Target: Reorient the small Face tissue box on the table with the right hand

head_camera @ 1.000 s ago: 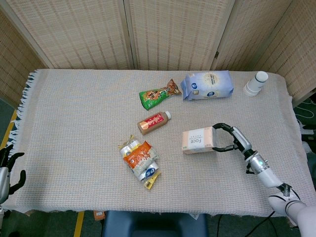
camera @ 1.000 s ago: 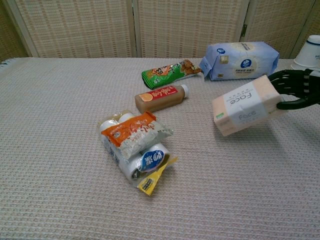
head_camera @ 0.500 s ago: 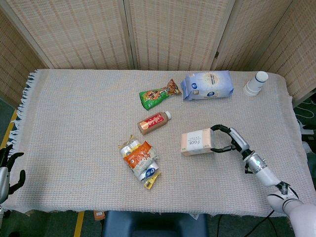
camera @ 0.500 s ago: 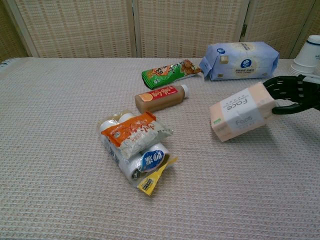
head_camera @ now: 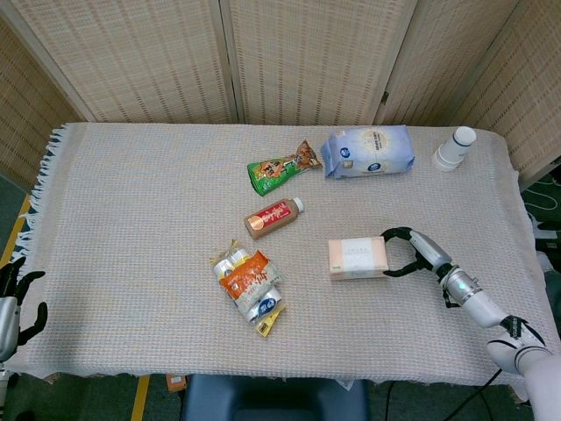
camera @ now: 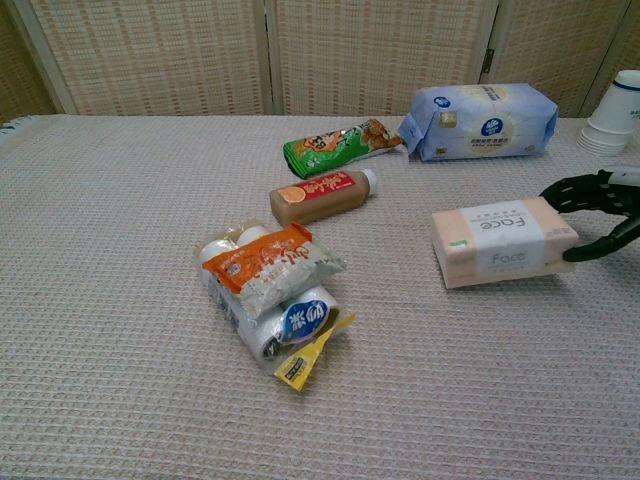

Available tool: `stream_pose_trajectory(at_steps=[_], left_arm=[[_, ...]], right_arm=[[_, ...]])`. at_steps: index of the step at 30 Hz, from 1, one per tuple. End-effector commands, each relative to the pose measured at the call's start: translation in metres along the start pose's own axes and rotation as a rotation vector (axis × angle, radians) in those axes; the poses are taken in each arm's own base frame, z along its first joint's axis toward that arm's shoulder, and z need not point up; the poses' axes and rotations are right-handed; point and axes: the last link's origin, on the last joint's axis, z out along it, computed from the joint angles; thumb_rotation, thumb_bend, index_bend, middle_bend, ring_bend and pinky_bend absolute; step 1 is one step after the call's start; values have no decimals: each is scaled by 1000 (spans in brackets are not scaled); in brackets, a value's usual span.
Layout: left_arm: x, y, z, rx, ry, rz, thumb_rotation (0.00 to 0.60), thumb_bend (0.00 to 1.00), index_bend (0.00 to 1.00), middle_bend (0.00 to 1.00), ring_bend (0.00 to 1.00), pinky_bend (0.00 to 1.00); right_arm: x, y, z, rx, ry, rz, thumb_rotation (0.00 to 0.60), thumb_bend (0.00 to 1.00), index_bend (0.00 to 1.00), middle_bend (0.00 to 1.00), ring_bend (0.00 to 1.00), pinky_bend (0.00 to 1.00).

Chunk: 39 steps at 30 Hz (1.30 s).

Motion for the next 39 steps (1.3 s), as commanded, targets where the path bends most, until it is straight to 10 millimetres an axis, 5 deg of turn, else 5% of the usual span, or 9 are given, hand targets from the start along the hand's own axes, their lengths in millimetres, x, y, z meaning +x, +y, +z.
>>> stream_pose_trajectory(at_steps=[1, 13, 39], left_arm=[[0, 0, 0, 1, -2, 2, 600, 486, 253, 0, 0, 119], [-1, 0, 0, 1, -7, 7, 600, 487, 253, 0, 0, 119], [-1, 0, 0, 1, -11, 8, 600, 486, 254, 0, 0, 119]], right_arm=[[5, -4, 0, -34, -25, -86, 600, 72, 488, 513, 434, 43], [9, -20, 5, -89, 50, -188, 600, 73, 400, 504, 352, 1], [28, -38, -12, -224, 20, -227, 600, 74, 45, 208, 265, 0]])
